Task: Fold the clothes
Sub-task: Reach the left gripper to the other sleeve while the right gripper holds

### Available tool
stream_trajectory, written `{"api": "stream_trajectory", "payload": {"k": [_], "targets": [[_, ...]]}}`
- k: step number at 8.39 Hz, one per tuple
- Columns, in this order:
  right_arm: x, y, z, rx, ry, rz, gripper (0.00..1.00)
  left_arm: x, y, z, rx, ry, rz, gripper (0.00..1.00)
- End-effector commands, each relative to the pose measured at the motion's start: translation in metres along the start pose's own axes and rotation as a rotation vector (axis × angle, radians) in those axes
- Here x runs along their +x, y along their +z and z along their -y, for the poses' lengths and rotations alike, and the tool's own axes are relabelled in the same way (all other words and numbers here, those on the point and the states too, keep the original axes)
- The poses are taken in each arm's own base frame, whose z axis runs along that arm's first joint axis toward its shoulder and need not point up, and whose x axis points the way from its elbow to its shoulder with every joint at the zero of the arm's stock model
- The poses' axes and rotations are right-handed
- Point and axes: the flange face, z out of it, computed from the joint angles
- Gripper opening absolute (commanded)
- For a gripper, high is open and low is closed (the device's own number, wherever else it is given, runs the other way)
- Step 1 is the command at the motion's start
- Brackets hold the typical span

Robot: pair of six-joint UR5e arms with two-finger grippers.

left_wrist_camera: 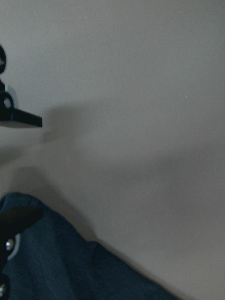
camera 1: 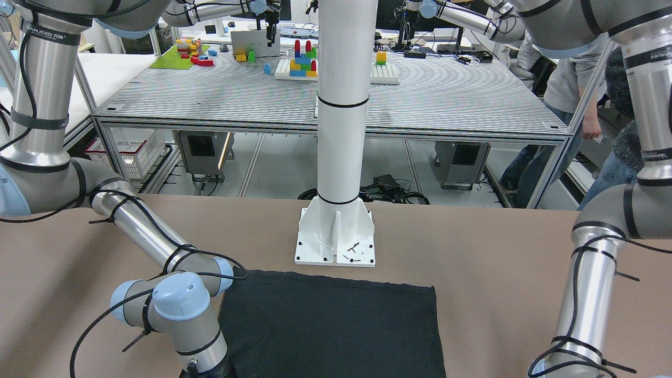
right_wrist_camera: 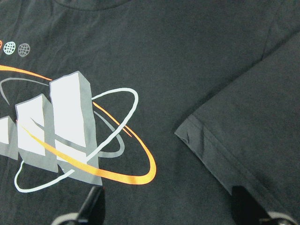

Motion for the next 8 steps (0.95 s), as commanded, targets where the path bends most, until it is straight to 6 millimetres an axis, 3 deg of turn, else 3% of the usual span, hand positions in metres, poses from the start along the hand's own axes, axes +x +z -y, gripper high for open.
{"api": "stream_trajectory", "payload": {"k": [1,5,6,7,8], "targets": [[0.000,0.000,-0.001,-0.001,0.000,0.000,0.95,0.010,0.010,-0.006,-0.032,0.011,-0.047,0.60],[-0.001,0.000,-0.001,0.000,-0.001,0.001,0.95,0.016,0.019,-0.014,-0.048,0.015,-0.054,0.42],[-0.003,0.003,-0.005,-0.007,-0.004,0.003,0.95,0.017,0.020,-0.014,-0.049,0.016,-0.055,0.32],[-0.005,0.003,-0.007,-0.008,-0.005,0.006,0.95,0.020,0.021,-0.016,-0.052,0.020,-0.057,0.14],[-0.008,0.004,-0.010,-0.012,-0.009,0.010,0.95,0.020,0.021,-0.016,-0.052,0.020,-0.057,0.06]]}}
